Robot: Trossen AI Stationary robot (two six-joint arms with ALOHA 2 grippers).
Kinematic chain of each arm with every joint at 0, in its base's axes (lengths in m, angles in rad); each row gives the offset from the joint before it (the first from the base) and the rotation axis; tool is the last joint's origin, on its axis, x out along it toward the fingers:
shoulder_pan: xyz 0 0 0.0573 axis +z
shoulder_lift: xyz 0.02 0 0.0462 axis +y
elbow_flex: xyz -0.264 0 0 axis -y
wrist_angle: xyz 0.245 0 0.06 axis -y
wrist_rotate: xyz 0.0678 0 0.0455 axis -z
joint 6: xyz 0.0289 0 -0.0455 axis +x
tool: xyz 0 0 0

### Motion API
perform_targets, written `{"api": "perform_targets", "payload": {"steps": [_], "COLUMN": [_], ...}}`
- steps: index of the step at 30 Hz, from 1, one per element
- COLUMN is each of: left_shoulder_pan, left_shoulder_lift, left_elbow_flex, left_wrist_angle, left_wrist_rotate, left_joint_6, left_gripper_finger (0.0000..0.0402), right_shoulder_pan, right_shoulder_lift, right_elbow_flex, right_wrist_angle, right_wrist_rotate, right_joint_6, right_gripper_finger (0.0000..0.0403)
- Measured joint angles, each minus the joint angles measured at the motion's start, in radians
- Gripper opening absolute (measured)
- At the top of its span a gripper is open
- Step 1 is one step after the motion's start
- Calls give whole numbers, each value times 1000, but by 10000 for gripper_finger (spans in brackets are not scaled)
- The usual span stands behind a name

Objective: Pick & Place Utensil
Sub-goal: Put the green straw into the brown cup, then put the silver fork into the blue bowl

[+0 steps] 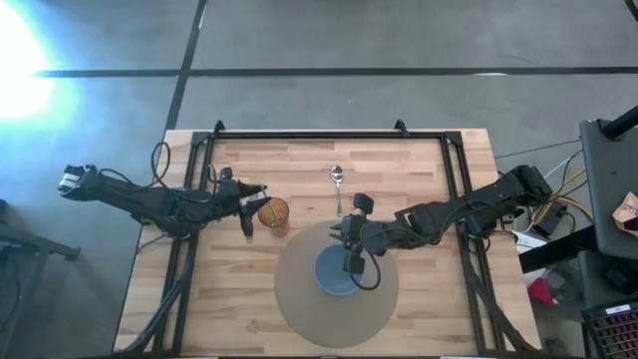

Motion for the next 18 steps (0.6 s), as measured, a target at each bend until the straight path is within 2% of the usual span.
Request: {"api": "perform_targets", "payload": {"steps": [9, 13, 18], "left_shoulder_pan": [0, 0, 0], "left_shoulder_lift": [0, 0, 0], "left_elbow_flex": [174, 233, 290], "left_wrist_angle": [-244, -302, -336], "left_wrist_rotate": [-10, -21, -87], "left_joint_6": [13, 41, 71], "left_gripper_finger": [151, 151, 151], "right_shoulder_pan": [0, 0, 0], "right_shoulder_lift": [0, 0, 0], "right_elbow_flex": [0, 0, 0], "right_wrist_angle": [0, 0, 0], "right_wrist_rotate": [0, 0, 0], "right_joint_6": [0, 0, 0], "right_gripper_finger": [68, 68, 68]}}
